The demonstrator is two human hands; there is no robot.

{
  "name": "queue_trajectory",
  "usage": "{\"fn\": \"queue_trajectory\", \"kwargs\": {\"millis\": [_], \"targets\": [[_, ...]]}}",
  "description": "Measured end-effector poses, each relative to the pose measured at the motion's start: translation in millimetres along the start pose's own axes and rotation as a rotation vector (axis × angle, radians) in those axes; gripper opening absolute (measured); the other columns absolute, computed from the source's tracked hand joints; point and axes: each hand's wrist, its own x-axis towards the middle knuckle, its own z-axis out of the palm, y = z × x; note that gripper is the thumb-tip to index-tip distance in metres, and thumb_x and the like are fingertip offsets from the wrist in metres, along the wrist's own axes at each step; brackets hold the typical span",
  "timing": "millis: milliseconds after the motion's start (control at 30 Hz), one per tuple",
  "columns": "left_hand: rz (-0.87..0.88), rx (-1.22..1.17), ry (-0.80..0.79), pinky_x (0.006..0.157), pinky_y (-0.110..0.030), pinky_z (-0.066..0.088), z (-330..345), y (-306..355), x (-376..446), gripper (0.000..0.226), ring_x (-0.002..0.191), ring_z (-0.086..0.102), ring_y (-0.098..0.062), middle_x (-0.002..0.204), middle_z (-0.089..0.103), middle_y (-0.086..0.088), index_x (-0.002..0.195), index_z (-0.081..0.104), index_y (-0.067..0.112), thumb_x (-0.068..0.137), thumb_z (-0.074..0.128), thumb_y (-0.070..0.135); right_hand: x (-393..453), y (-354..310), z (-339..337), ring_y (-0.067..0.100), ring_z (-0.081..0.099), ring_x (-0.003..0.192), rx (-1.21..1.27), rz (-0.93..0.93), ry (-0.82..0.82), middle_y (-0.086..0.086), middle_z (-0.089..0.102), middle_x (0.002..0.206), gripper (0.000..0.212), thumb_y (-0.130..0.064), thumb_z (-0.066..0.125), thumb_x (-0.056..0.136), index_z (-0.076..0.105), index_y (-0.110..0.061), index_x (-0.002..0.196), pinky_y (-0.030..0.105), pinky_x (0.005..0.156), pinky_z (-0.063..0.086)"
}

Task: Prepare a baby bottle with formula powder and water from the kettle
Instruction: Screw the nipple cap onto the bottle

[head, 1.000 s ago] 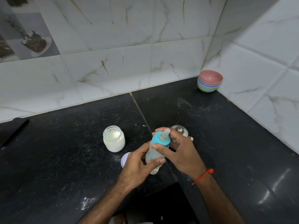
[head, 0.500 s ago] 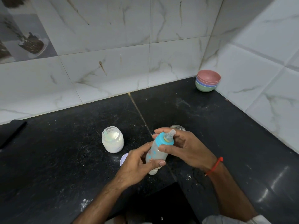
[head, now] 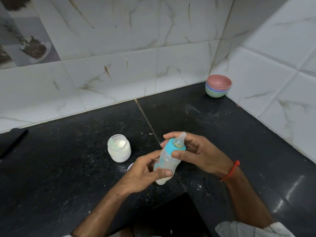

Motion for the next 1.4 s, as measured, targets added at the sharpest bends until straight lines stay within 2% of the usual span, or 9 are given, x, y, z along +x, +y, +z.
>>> {"fn": "queue_trajectory", "kwargs": {"millis": [233,433,567,733,967,1033,1167,1267,1400], "targets": [[0.01,0.048,0.059,0.072,-0.014,0.054,4.9,-2.7,-2.1,0.04,0.084,0.069,0.003,0.102,0.076,0.017,0.132,0.065,0.017,0.094,0.077,0.016,-0.5,11.2,14.1,0.018,0.07,0.12,-0.087,0.009,0.103,0.0,0.073,0.125,0.042,-0.014,0.076,0.094,0.063,-0.015,0.133,0.038,0.098,0.06],[0.014,0.027,0.194,0.063,-0.011,0.054,12.3,1.8,0.6,0.047,0.076,0.07,0.006,0.096,0.078,0.021,0.131,0.066,0.021,0.087,0.078,0.033,1.9,18.5,36.0,0.005,0.063,0.127,-0.066,0.014,0.287,-0.015,0.064,0.141,0.052,-0.03,0.072,0.097,0.054,-0.024,0.145,0.031,0.102,0.056],[0.006,0.029,0.257,0.061,-0.012,0.053,12.0,2.5,2.0,0.057,0.071,0.069,0.005,0.096,0.079,0.018,0.135,0.066,0.025,0.083,0.081,0.043,-0.5,19.1,37.0,0.008,0.067,0.124,0.068,0.014,0.349,-0.015,0.067,0.137,0.051,-0.017,0.071,0.097,0.056,-0.018,0.146,0.024,0.096,0.057],[0.039,0.045,0.244,0.089,-0.025,0.062,17.9,5.0,2.3,0.061,0.108,0.076,-0.006,0.119,0.079,0.013,0.138,0.066,0.025,0.082,0.083,0.04,3.1,17.8,41.6,0.019,0.072,0.108,-0.019,0.008,0.496,0.001,0.069,0.118,0.053,-0.021,0.09,0.079,0.057,-0.028,0.12,0.037,0.087,0.064],[0.051,0.073,0.327,0.092,-0.023,0.061,21.9,13.7,3.4,0.058,0.111,0.074,-0.001,0.119,0.077,0.022,0.131,0.064,0.048,0.078,0.082,0.06,-5.6,16.9,50.6,0.004,0.052,0.14,0.15,-0.011,0.366,-0.021,0.053,0.151,0.076,-0.05,0.074,0.084,0.038,-0.049,0.151,0.037,0.113,0.048],[0.032,0.059,0.38,0.096,-0.031,0.062,16.6,8.9,3.5,0.064,0.111,0.074,-0.004,0.119,0.078,0.018,0.135,0.065,0.042,0.077,0.083,0.062,-10.3,13.6,47.5,0.008,0.058,0.135,0.147,-0.037,0.445,-0.009,0.063,0.145,0.053,-0.047,0.07,0.088,0.055,-0.054,0.138,0.039,0.112,0.049],[0.036,0.059,0.386,0.097,-0.022,0.059,9.0,6.3,2.1,0.064,0.115,0.072,0.0,0.122,0.076,0.022,0.135,0.062,0.044,0.076,0.08,0.062,-17.0,15.9,37.8,0.015,0.075,0.102,0.119,-0.051,0.657,0.004,0.079,0.1,0.031,-0.033,0.074,0.089,0.068,-0.025,0.119,0.055,0.103,0.054],[0.034,0.059,0.362,0.097,-0.021,0.058,10.5,6.8,2.4,0.062,0.114,0.072,0.001,0.122,0.076,0.023,0.134,0.062,0.045,0.077,0.081,0.063,-13.7,18.8,34.6,0.014,0.067,0.118,0.062,-0.072,0.596,-0.002,0.074,0.119,0.047,-0.035,0.078,0.085,0.062,-0.031,0.128,0.06,0.105,0.051],[0.064,0.055,0.22,0.097,-0.029,0.061,20.2,13.7,3.2,0.065,0.116,0.072,-0.008,0.126,0.076,0.014,0.142,0.063,0.031,0.082,0.081,0.049,-7.6,24.9,25.0,0.022,0.054,0.14,0.207,-0.064,0.256,-0.004,0.055,0.153,0.083,-0.023,0.076,0.088,0.031,-0.037,0.156,0.054,0.113,0.047]]}}
